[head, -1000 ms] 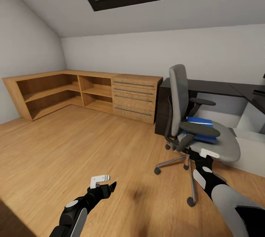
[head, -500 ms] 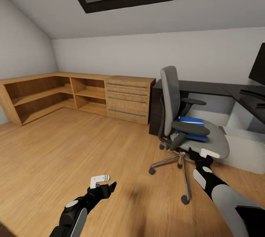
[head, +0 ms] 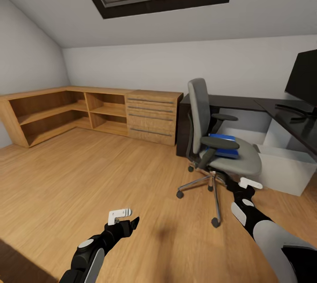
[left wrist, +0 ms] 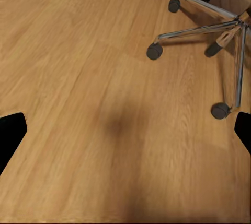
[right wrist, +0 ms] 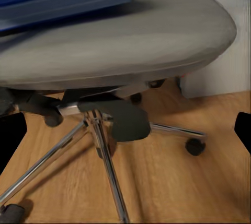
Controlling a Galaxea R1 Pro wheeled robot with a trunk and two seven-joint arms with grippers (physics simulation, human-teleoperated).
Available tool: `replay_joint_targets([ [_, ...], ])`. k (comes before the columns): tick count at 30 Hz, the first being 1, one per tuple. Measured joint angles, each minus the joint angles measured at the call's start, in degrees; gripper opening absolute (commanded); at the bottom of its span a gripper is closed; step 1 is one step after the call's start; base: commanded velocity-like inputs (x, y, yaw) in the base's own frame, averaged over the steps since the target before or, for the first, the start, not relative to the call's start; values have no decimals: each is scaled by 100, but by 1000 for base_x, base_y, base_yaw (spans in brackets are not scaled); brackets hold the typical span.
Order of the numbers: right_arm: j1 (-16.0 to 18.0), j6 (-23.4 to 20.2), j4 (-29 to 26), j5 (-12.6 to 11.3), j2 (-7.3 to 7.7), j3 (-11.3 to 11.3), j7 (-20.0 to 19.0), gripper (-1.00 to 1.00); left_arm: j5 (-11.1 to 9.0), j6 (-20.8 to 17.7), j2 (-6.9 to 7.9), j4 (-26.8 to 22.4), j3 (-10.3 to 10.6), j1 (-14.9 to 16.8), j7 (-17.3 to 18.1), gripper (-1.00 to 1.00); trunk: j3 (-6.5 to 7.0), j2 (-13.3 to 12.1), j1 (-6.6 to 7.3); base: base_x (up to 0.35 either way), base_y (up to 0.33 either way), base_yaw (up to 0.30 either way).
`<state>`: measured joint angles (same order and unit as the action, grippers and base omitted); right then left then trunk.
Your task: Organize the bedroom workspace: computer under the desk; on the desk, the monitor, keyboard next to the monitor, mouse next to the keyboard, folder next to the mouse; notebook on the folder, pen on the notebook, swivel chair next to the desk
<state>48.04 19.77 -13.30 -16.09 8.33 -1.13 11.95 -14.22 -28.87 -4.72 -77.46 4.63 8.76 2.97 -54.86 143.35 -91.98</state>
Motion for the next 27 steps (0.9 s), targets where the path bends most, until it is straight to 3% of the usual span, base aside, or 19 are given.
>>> replay_joint_targets([
  [6, 0, 0, 0, 0, -3, 0, 0, 100, 0, 0, 0, 1, 0, 0, 0, 100, 0, 0, 2, -224, 3, 0],
  [19, 0, 61, 0, 0, -35, 7, 9, 100, 0, 0, 0, 3, 0, 0, 0, 100, 0, 0, 3, -16, 0, 0],
  [27, -4, 127, -15, 7, -127, 6, 37, 100, 0, -2, 0, 7, 0, 0, 0, 100, 0, 0, 3, 0, 0, 0],
])
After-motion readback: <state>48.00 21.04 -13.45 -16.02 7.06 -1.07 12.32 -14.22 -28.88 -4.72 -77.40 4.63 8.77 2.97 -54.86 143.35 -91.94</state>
